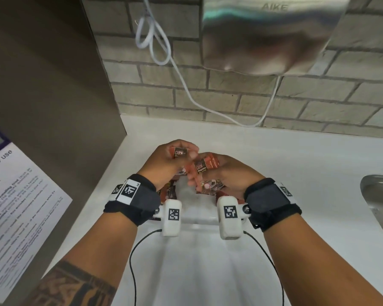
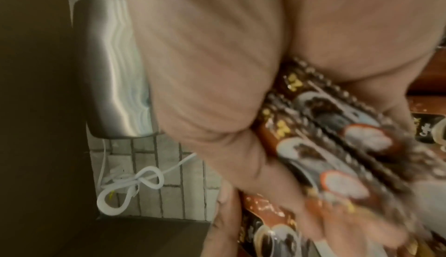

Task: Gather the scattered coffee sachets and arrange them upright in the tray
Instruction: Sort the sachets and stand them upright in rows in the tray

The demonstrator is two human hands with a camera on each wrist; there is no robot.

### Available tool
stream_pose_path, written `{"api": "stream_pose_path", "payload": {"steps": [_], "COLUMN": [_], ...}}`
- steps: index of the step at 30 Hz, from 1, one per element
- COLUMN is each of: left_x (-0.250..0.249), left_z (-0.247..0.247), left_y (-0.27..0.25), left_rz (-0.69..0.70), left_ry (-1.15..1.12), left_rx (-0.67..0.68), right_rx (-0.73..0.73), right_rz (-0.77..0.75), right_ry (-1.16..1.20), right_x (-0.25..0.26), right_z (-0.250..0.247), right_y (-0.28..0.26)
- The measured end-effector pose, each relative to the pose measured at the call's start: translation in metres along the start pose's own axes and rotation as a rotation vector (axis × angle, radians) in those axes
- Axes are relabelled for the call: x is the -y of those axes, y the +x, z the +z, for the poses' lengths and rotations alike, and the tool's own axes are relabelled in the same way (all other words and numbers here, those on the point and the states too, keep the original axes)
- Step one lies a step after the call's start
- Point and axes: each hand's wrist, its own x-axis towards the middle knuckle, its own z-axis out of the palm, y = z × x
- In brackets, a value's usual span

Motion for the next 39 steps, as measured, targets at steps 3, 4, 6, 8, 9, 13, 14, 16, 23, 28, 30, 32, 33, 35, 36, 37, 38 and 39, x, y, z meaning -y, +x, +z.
{"api": "stream_pose_path", "payload": {"steps": [3, 4, 6, 8, 9, 13, 14, 16, 23, 28, 30, 32, 33, 35, 36, 37, 38, 39], "left_x": [0.005, 0.006, 0.007, 0.006, 0.005, 0.011, 0.013, 0.011, -0.006, 0.002, 0.003, 0.003, 0.002, 0.000, -0.001, -0.001, -0.001, -0.001], "left_z": [-0.005, -0.006, -0.004, 0.002, 0.007, 0.014, 0.014, 0.010, 0.016, 0.021, 0.018, 0.018, 0.019, 0.022, 0.022, 0.021, 0.020, 0.018], "left_y": [0.006, 0.007, 0.008, 0.008, 0.007, 0.007, 0.006, 0.005, 0.003, 0.006, 0.008, 0.008, 0.007, 0.006, 0.007, 0.007, 0.008, 0.009], "left_rz": [-0.105, -0.119, -0.118, -0.106, -0.099, -0.061, -0.048, 0.009, 0.375, 0.430, 0.442, 0.430, 0.422, 0.414, 0.419, 0.427, 0.438, 0.449], "left_ry": [-0.277, -0.331, -0.331, -0.338, -0.360, -0.367, -0.312, -0.021, 0.850, 0.912, 0.889, 0.905, 0.916, 0.936, 0.960, 0.997, 1.037, 1.067], "left_rx": [-0.107, -0.119, -0.086, -0.022, 0.004, 0.028, 0.035, 0.008, 0.288, 0.229, 0.214, 0.203, 0.205, 0.210, 0.209, 0.203, 0.195, 0.184], "right_rx": [-0.095, -0.144, -0.216, -0.216, -0.190, -0.099, -0.102, -0.107, -0.085, -0.097, -0.099, -0.128, -0.141, -0.139, -0.141, -0.158, -0.185, -0.216], "right_rz": [-0.082, -0.114, -0.149, -0.167, -0.178, -0.191, -0.183, -0.140, -0.027, -0.066, -0.054, -0.046, -0.057, -0.079, -0.081, -0.087, -0.106, -0.135], "right_ry": [0.117, 0.115, 0.088, 0.082, 0.083, 0.092, 0.095, 0.112, 0.306, 0.217, 0.205, 0.184, 0.174, 0.132, 0.089, 0.031, -0.030, -0.099], "right_x": [-0.005, -0.005, -0.004, -0.002, -0.002, 0.000, -0.001, -0.001, -0.002, -0.003, -0.004, -0.004, -0.005, -0.003, -0.001, 0.001, 0.003, 0.003], "right_z": [-0.007, -0.007, -0.002, 0.004, 0.007, 0.009, 0.006, 0.002, 0.002, 0.011, 0.010, 0.011, 0.012, 0.013, 0.014, 0.015, 0.014, 0.012], "right_y": [0.004, 0.006, 0.009, 0.013, 0.015, 0.014, 0.013, 0.010, 0.012, 0.014, 0.014, 0.014, 0.013, 0.010, 0.008, 0.005, 0.003, 0.001]}}
